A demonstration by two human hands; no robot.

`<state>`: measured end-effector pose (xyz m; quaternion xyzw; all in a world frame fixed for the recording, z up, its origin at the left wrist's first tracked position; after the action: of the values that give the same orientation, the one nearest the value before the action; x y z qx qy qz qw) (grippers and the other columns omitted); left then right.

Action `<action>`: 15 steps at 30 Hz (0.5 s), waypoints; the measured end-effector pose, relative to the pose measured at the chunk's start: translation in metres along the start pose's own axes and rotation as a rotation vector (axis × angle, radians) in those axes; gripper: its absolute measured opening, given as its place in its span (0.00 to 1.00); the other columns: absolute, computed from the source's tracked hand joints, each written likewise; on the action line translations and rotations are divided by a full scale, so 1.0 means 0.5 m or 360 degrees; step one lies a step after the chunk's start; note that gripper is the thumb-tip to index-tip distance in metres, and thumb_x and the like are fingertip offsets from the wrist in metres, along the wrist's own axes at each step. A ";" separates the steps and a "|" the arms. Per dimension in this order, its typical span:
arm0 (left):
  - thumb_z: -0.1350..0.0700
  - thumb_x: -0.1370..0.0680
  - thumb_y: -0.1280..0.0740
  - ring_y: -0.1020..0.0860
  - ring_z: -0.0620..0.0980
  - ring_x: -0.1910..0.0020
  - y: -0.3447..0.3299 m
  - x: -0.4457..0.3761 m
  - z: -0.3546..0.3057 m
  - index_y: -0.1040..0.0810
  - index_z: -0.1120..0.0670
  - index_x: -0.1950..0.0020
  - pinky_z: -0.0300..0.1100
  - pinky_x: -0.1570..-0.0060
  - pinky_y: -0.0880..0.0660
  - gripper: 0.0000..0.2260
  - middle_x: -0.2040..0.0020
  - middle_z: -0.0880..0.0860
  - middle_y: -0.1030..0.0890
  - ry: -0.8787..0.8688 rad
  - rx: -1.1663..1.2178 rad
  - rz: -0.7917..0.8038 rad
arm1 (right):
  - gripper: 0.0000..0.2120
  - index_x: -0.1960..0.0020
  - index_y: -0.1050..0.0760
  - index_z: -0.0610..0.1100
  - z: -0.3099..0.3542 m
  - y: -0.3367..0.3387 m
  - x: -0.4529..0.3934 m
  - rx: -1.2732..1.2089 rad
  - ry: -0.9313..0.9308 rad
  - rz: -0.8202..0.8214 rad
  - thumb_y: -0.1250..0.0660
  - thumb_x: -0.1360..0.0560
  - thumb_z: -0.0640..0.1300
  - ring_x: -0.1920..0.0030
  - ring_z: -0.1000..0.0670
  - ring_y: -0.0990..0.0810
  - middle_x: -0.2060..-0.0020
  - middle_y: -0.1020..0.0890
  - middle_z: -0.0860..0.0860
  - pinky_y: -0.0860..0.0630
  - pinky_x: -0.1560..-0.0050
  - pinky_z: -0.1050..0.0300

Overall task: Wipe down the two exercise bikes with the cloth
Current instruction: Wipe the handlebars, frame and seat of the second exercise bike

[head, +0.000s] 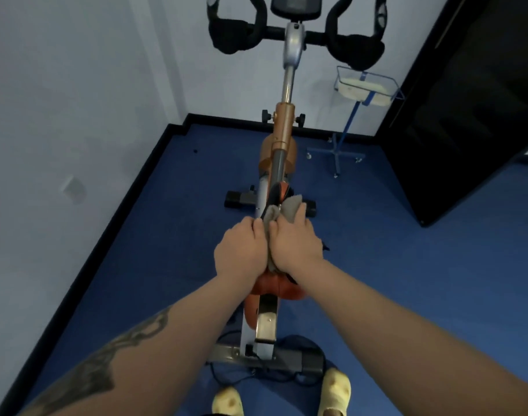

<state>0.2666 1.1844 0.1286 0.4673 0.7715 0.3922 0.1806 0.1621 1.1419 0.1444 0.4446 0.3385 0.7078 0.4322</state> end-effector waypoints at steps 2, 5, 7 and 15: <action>0.46 0.17 0.50 0.24 0.49 0.59 -0.001 0.001 0.005 0.27 0.50 0.57 0.47 0.61 0.30 0.17 0.60 0.48 0.23 -0.0019 0.0051 0.0013 | 0.23 0.23 0.43 0.52 0.004 -0.013 0.017 0.0064 0.0019 -0.0044 0.57 0.17 0.55 0.23 0.41 0.51 0.22 0.59 0.45 0.40 0.31 0.38; 0.46 0.18 0.50 0.24 0.48 0.59 0.001 0.004 0.002 0.27 0.50 0.56 0.48 0.59 0.28 0.16 0.60 0.47 0.24 -0.0086 0.0068 0.0038 | 0.24 0.23 0.46 0.56 -0.023 -0.026 0.050 0.0169 0.0083 -0.0115 0.57 0.18 0.58 0.24 0.41 0.50 0.22 0.58 0.45 0.38 0.33 0.37; 0.45 0.18 0.51 0.25 0.49 0.57 -0.001 -0.001 -0.001 0.27 0.50 0.53 0.49 0.57 0.28 0.16 0.58 0.48 0.23 -0.0104 -0.0012 0.0056 | 0.23 0.24 0.40 0.54 -0.014 -0.007 0.014 0.0138 0.0014 -0.0079 0.56 0.17 0.56 0.27 0.40 0.41 0.22 0.58 0.45 0.34 0.36 0.41; 0.45 0.18 0.50 0.24 0.50 0.55 -0.001 0.000 -0.002 0.27 0.50 0.51 0.52 0.54 0.26 0.16 0.56 0.49 0.22 -0.0108 0.0007 0.0070 | 0.23 0.35 0.29 0.51 -0.005 -0.017 0.009 0.0215 0.0013 -0.0105 0.56 0.18 0.58 0.32 0.39 0.35 0.21 0.56 0.45 0.31 0.42 0.42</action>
<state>0.2655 1.1838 0.1287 0.4975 0.7554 0.3783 0.1968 0.1611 1.1492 0.1377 0.4586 0.4017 0.6704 0.4229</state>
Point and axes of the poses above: each hand's wrist, its own x-axis away from the middle knuckle, its own y-axis out of the back of the hand, z = x × y, the point moved 4 cm from there along -x, towards the middle knuckle
